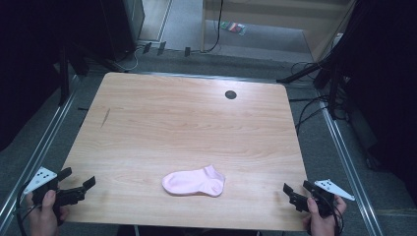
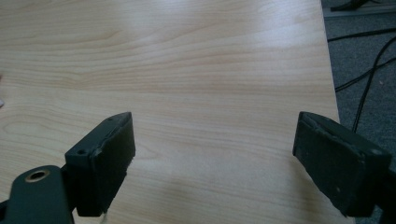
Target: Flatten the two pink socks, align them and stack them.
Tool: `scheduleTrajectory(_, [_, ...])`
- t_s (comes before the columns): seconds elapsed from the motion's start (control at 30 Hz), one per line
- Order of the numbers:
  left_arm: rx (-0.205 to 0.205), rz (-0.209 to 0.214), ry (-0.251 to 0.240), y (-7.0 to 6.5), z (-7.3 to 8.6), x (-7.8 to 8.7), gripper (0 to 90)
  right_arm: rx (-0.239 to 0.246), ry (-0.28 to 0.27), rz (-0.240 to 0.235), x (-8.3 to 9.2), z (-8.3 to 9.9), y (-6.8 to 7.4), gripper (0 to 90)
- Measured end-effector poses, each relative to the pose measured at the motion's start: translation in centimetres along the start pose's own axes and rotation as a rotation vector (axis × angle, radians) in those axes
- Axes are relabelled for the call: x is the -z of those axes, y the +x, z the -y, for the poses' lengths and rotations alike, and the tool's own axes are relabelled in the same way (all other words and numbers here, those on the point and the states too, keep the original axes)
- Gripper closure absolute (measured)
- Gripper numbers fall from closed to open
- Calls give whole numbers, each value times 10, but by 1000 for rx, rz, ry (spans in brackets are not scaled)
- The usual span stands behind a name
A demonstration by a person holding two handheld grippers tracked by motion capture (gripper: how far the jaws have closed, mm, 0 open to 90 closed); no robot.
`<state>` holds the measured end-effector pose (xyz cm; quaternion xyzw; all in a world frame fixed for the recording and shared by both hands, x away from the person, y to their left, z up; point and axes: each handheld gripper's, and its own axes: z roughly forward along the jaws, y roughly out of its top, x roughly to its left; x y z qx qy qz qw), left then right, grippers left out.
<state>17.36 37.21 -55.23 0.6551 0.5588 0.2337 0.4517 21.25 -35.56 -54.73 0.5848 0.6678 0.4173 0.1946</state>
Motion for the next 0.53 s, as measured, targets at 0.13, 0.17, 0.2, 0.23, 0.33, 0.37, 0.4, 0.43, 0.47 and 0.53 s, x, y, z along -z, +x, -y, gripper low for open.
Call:
scheduleTrajectory(0.13, [0, -3, 9, 0, 0, -2, 2, -14, -7, -3, 2, 1, -4, 131])
scheduleTrajectory(0.17, [2, -1, 9, 1, 0, -2, 2, -22, -10, -2, 1, 1, -5, 131])
scheduleTrajectory(0.2, [6, 2, 11, 1, 0, -2, 2, -27, -9, -3, 1, 1, -6, 132])
scheduleTrajectory(0.23, [12, 3, 8, 1, 0, -2, 2, -27, -9, -3, 1, 1, -6, 132])
scheduleTrajectory(0.33, [16, 3, 11, 2, 0, -2, 2, -20, -1, 0, 0, 1, -5, 131])
scheduleTrajectory(0.37, [18, 5, 14, 2, 0, -2, 2, -18, 1, -1, 0, 1, -4, 131])
scheduleTrajectory(0.4, [20, 5, 16, 2, 0, -3, 2, -17, 1, 0, 0, 1, -4, 131])
scheduleTrajectory(0.43, [18, 3, 17, 3, -1, -3, 2, -18, 0, 0, 0, 1, -4, 131])
scheduleTrajectory(0.47, [22, 2, 16, 3, -1, -3, 2, -20, 1, 1, 0, 0, -5, 131])
scheduleTrajectory(0.53, [31, -14, 29, 4, -1, -4, 2, -23, -3, 0, 1, 0, -5, 132])
